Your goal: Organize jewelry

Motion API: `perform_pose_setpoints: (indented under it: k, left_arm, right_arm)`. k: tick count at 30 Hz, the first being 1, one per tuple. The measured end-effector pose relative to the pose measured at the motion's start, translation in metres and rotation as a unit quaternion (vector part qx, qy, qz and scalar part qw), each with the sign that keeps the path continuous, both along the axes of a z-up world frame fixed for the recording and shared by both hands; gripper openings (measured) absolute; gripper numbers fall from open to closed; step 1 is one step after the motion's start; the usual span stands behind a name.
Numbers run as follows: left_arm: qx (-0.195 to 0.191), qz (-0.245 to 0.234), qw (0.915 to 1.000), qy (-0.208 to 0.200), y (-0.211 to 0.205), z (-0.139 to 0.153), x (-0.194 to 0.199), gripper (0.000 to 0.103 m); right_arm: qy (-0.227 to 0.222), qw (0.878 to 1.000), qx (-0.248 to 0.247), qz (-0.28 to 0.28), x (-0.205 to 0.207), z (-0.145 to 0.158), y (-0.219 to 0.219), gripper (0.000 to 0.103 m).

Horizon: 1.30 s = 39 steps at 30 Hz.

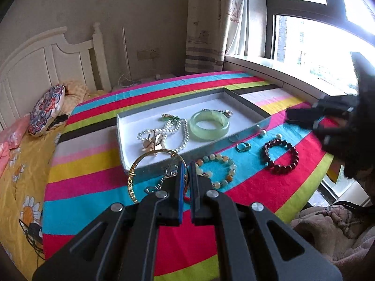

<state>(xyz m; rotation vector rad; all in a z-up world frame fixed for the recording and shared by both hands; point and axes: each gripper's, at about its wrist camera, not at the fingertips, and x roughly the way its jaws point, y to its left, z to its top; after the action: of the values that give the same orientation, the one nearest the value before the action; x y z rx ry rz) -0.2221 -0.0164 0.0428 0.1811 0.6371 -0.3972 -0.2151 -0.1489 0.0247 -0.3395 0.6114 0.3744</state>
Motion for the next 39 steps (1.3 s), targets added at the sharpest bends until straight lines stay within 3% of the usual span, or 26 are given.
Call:
perform_pose_setpoints:
  k: [2,3,4,5,9,10,12,13,14,17,18,19,21,24,31,35,39]
  left_arm:
    - [0.002,0.001,1.0,0.006,0.001,-0.005,-0.001,0.004]
    - [0.001,0.0,0.9999,0.01,0.001,-0.007,0.0,0.004]
    - [0.0,0.0,0.9999,0.014,0.002,-0.009,0.0,0.004]
    - [0.0,0.0,0.9998,0.019,0.001,-0.012,0.0,0.005]
    - [0.0,-0.005,0.9996,0.028,-0.001,-0.019,0.001,0.005]
    - [-0.001,-0.005,0.9995,0.03,-0.003,-0.02,0.002,0.005]
    - [0.001,-0.006,0.9996,0.028,-0.005,-0.02,0.002,0.005]
    - [0.0,-0.009,0.9996,0.029,-0.005,-0.021,0.001,0.005]
    - [0.0,-0.01,0.9995,0.03,-0.006,-0.021,0.001,0.005]
    - [-0.001,-0.008,0.9994,0.034,-0.007,-0.024,0.005,0.005]
    - [-0.002,-0.008,0.9993,0.036,-0.007,-0.024,0.006,0.005]
    - [0.0,-0.009,0.9994,0.035,-0.008,-0.023,0.006,0.005]
    - [0.008,-0.014,0.9995,0.028,-0.013,-0.018,0.004,0.005]
    - [0.011,-0.022,0.9995,0.019,-0.017,-0.01,0.003,0.005]
    - [0.01,-0.029,0.9993,0.022,-0.026,-0.011,0.003,0.005]
    - [0.013,-0.027,0.9992,0.027,-0.024,-0.016,0.003,0.005]
    - [0.011,-0.023,0.9991,0.032,-0.019,-0.019,0.004,0.005]
  right_arm:
    - [0.044,0.998,0.043,0.003,0.008,-0.014,-0.011,0.053]
    - [0.057,0.997,0.048,-0.002,0.011,-0.022,-0.014,0.063]
    - [0.064,0.997,0.046,-0.002,0.014,-0.028,-0.013,0.081]
    - [0.073,0.996,0.045,-0.003,0.018,-0.034,-0.014,0.089]
    - [0.12,0.992,0.035,0.003,0.028,-0.053,-0.011,0.098]
    - [0.117,0.992,0.039,0.012,0.027,-0.056,-0.012,0.097]
    - [0.1,0.994,0.049,0.02,0.017,-0.054,-0.014,0.069]
    - [0.095,0.994,0.049,0.026,0.012,-0.053,-0.014,0.034]
    - [0.09,0.995,0.047,0.02,0.007,-0.053,-0.014,0.025]
    - [0.094,0.992,0.087,0.019,0.002,-0.055,-0.023,0.024]
    - [0.098,0.987,0.125,0.018,0.002,-0.052,-0.03,0.023]
    - [0.098,0.983,0.154,0.013,0.004,-0.048,-0.036,0.004]
    - [0.11,0.974,0.196,0.01,0.01,-0.044,-0.047,0.004]
    - [0.116,0.969,0.216,-0.017,0.015,-0.045,-0.065,0.004]
    - [0.109,0.988,0.109,-0.003,0.008,-0.043,-0.034,0.007]
    - [0.115,0.988,0.1,0.013,0.011,-0.047,-0.028,0.046]
    - [0.111,0.991,0.072,0.031,0.015,-0.049,-0.026,0.047]
